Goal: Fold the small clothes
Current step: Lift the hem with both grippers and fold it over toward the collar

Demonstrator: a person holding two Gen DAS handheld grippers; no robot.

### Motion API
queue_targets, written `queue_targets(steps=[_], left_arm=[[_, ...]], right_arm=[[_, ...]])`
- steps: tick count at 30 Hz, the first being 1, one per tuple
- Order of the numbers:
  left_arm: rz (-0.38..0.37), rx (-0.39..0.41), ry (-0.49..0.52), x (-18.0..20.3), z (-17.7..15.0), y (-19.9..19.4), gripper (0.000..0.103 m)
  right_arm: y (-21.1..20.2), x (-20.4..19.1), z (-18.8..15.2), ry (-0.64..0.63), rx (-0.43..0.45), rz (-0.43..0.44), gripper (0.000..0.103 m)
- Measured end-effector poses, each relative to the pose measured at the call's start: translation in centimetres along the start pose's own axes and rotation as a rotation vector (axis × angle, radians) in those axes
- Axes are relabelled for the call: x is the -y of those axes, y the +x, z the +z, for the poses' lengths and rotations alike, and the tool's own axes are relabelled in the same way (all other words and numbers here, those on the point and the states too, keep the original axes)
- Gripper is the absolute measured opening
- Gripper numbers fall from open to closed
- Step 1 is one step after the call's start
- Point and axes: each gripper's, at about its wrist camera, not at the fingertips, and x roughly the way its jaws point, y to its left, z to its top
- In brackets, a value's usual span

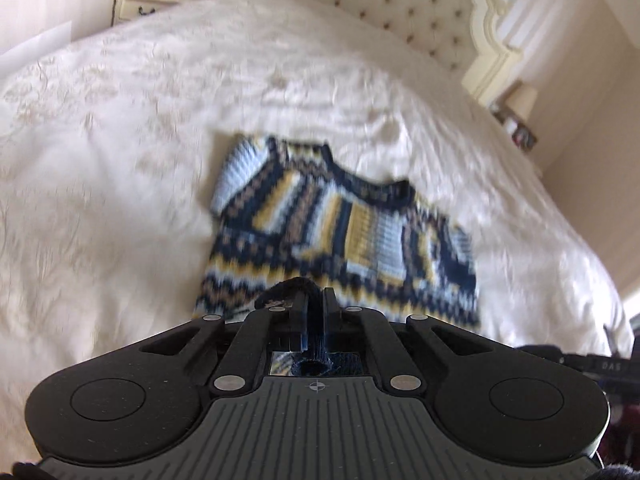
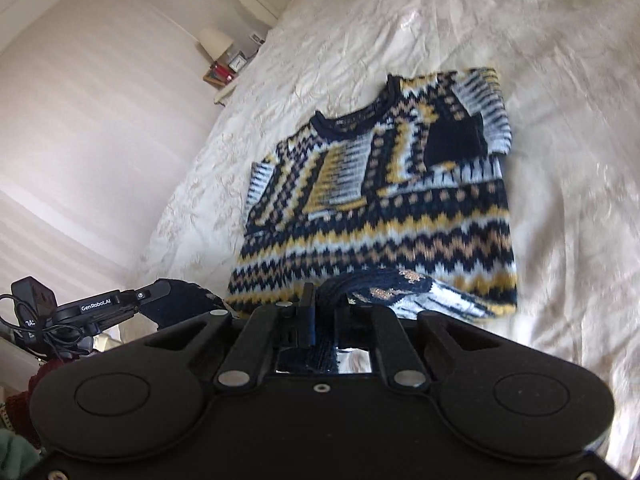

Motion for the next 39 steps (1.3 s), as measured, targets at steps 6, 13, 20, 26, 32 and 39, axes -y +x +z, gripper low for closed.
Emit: queue_targets(steps=[6,13,20,26,32,39], left_arm=[[-0.012,0.107,-0.017,0.9,5.3,2.4,0.006],[-0.022,0.140,0.028,1.5,10.1,6.5,0.006],[-0.035,0.073,-0.019,0.0,12.9,11.8,0.006],[0.008,-0.003,-0.014,-0.7,14.0,16.6,0.006],[0.053,-0.046,-0.034,-1.8,15.2,19.8,0.008],[0.103,-0.032,0.016,-2.7,17.0,21.3,0.024]], right_arm=[[2.0,0.2,5.9,0.012,0.095,0.008,0.015],[5.2,0.4,11.3,-0.028,0.136,-0.032,0.015],[9.3,2.2,14.6,0.024,0.141,-0.115,0.015],[13.0,4.9,16.2,0.108,0.102,-0.196,0.015],[15.1,6.7,17.6,0.163,0.082,-0.241,0.024],[16.5,7.9,18.6,0.154,0.098,-0.275,0.058]])
